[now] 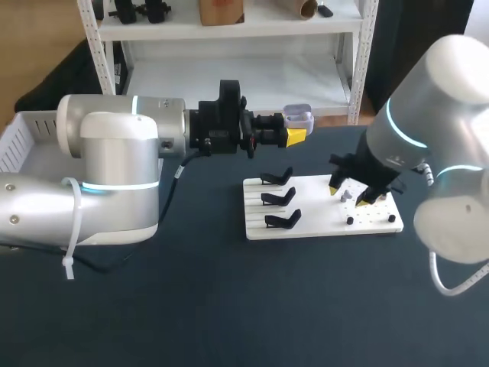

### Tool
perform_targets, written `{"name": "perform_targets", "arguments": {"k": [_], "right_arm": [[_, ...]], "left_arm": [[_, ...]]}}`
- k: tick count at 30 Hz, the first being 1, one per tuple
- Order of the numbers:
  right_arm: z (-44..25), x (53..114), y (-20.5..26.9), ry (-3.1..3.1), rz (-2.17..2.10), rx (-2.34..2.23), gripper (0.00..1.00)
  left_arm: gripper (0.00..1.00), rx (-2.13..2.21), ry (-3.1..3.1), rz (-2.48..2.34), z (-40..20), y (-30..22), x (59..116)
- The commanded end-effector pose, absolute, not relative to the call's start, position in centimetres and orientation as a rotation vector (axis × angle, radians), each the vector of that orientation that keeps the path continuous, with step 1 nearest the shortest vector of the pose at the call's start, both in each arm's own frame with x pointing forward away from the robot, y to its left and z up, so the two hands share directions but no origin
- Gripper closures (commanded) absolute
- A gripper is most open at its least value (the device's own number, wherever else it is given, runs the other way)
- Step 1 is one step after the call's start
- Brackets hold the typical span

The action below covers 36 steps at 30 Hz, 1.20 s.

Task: Pick up each earbud case from the left stands, insert the matching earbuds, close the lid, and place the case in the box.

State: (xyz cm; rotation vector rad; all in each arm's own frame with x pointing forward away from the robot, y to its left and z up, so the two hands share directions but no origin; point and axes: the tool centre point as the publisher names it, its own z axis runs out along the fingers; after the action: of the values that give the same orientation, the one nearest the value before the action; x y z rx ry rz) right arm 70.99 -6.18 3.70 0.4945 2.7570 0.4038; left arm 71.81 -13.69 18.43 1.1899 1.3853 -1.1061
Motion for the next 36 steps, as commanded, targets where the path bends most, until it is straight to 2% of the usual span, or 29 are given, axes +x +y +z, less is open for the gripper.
{"name": "perform_targets", "arguments": {"k": [1, 28, 36], "right_arm": [[3.5, 70.6, -6.4, 2.733, 0.396, 0.497, 0.5], [2.8, 71.5, -6.3, 2.777, 0.393, 0.487, 0.73], [2.6, 71.7, -6.2, 2.785, 0.39, 0.483, 0.75]], "left_arm": [[1.0, 1.184, 1.385, -1.101, 18.4, -13.7, 71.7], [1.0, 1.184, 1.385, -1.101, 18.4, -13.7, 71.7], [1.0, 1.184, 1.385, -1.101, 18.4, -13.7, 71.7]]}}
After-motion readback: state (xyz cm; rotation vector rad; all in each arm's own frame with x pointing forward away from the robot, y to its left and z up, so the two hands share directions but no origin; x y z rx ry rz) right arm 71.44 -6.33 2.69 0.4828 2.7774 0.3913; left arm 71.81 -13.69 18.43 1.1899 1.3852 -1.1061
